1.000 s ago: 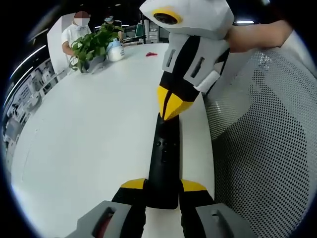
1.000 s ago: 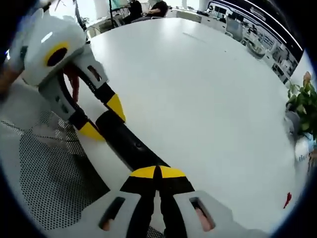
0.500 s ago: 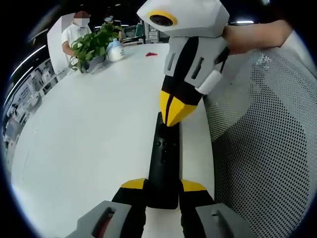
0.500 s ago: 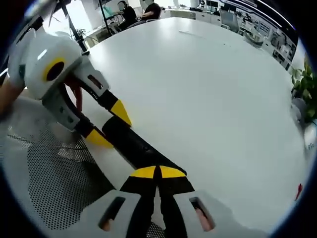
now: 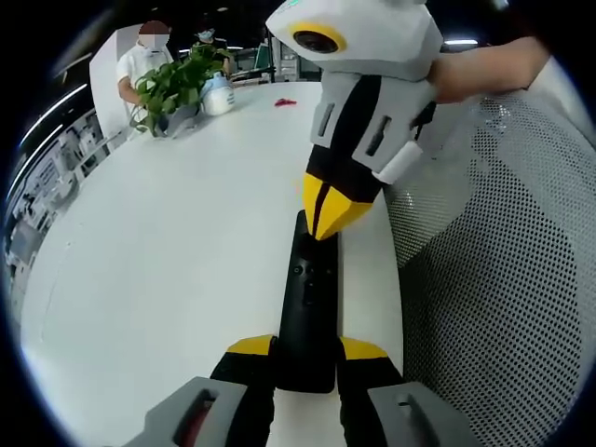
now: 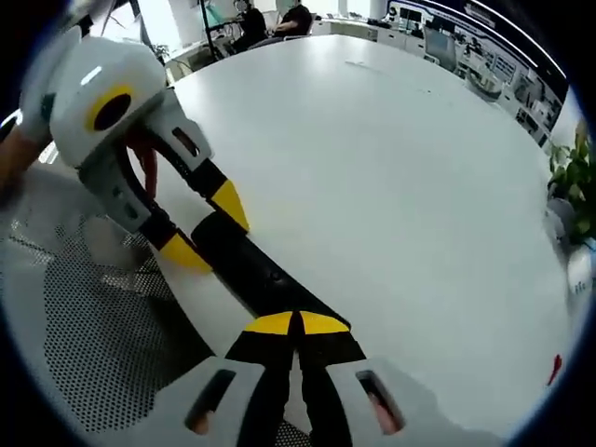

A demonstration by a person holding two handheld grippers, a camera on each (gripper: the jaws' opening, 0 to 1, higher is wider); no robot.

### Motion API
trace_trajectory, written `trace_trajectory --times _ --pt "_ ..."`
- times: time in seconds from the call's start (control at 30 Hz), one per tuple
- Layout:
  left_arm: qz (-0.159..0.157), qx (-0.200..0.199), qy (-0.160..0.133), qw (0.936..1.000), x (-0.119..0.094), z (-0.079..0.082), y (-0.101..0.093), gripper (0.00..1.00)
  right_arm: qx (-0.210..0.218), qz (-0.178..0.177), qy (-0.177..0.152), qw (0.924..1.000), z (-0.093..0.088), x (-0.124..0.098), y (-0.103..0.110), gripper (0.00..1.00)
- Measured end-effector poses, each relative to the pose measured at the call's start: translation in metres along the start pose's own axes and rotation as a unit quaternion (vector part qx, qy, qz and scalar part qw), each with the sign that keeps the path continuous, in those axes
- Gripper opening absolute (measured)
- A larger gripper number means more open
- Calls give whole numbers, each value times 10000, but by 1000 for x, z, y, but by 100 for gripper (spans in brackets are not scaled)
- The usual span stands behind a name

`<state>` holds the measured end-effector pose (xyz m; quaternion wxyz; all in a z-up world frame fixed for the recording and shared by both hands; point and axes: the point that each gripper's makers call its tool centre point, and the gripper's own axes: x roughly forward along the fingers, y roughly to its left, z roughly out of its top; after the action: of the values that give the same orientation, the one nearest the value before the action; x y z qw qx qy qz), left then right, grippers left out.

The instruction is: Press the specified remote control buttons in sequence, fully releasing each button before pressing the next.

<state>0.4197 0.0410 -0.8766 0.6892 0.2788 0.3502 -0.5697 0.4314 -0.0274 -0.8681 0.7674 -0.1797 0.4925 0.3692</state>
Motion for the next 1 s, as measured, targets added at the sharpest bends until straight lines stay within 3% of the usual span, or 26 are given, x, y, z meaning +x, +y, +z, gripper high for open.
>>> trace_trajectory --times 1.0 --pt "7 -24 -63 10000 0 1 -1 25 -431 -128 73 9990 0 0 2 0"
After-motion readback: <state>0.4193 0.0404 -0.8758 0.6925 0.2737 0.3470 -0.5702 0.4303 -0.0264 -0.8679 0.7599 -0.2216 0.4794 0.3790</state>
